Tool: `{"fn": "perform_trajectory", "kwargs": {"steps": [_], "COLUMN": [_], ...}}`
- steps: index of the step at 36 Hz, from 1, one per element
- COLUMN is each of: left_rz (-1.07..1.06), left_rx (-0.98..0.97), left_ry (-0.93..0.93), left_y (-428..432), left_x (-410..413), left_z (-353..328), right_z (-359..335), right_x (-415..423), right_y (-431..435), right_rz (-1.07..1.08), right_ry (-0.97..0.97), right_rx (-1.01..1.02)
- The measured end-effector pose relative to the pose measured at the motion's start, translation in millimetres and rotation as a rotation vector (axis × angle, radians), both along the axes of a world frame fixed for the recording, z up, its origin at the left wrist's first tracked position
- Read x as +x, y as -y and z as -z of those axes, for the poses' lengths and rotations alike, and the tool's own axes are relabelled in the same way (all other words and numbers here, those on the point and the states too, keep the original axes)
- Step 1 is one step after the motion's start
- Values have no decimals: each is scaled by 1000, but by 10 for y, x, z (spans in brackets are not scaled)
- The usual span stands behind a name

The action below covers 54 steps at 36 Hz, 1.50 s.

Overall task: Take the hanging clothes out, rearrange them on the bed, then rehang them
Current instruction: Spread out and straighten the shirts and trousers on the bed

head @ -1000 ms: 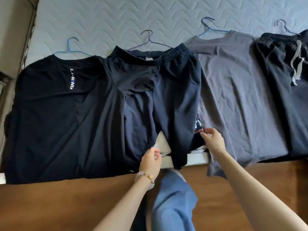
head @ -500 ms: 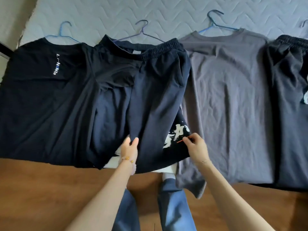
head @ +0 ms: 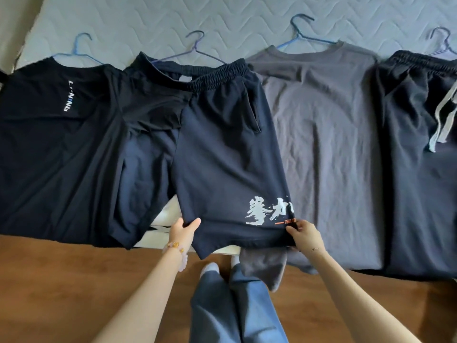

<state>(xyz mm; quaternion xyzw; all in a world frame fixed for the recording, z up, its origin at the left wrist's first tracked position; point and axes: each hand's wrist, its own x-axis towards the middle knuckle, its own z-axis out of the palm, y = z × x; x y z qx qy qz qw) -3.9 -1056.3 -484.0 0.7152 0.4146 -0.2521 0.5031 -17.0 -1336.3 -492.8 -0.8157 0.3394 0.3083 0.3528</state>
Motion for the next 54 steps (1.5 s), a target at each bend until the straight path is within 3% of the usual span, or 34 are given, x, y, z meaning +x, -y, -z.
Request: {"fn": "perform_trajectory", "kwargs": {"steps": [4, 11, 18, 25, 29, 31, 35, 39, 43, 48, 54], "left_rz": [-28, -43, -23, 168, 213, 119, -326, -459, -458, -304, -239], "left_rx": [-112, -176, 97, 82, 101, 92, -70, -181, -266, -280, -76], "left_ry": [45, 95, 140, -102, -127, -104, -83, -96, -102, -48, 107], "left_y": [-38, -90, -286, -505, -557, -513, -333, 29, 485, 1132, 1610], "left_x": [-72, -190, -263, -310, -344, -382, -490, -643, -835, -998, -991], "left_z": [-55, -45, -8, 183, 297, 292, 239, 130, 36, -59, -45], "right_z": [-4, -93, -87, -93, -139, -166, -257, -200, -79, 6, -2], "right_x": [62, -75, -28, 7, -1, -43, -182, -353, -421, -375, -276], "right_y": [59, 103, -68, -87, -23, 52, 234, 470, 725, 1078, 1380], "right_rz": [-67, 67, 58, 59, 46, 57, 187, 188, 167, 35, -174], "right_ry": [-55, -10, -101, -161, -103, -69, -102, -82, 2, 120, 122], "right_rx": [-57, -156, -117, -111, -16, 102, 329, 391, 330, 136, 10]}}
